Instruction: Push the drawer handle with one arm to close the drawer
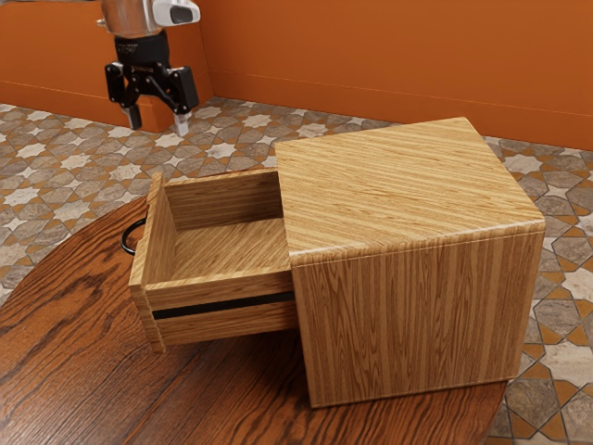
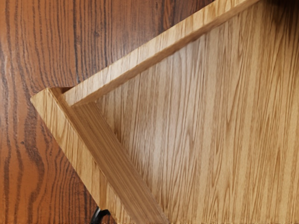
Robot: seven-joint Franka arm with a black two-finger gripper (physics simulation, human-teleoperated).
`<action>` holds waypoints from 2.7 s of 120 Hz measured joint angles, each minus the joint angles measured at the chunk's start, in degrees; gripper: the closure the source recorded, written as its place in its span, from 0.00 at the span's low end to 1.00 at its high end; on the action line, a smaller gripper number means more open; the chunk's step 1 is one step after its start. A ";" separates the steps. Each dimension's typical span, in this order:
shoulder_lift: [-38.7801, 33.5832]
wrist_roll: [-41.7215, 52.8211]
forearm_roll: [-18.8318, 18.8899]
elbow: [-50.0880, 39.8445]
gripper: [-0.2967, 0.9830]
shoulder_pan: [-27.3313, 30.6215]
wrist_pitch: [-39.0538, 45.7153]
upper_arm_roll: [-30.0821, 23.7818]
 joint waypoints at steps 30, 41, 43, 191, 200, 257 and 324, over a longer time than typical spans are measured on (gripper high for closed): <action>-0.75 -0.77 0.75 3.79 0.23 -0.20 -1.26 -0.48; -6.19 0.75 3.78 9.40 0.23 -0.01 -3.23 -4.22; -6.70 1.08 4.60 9.76 0.23 0.03 -3.70 -5.21; -40.00 60.83 3.96 -63.48 0.84 0.77 37.55 7.68; -39.87 62.61 3.13 -63.59 0.84 0.82 38.46 7.02; -38.08 69.16 -0.32 -64.45 0.85 0.76 42.56 2.87; -32.29 71.20 -3.02 -60.09 0.85 0.43 46.24 -2.00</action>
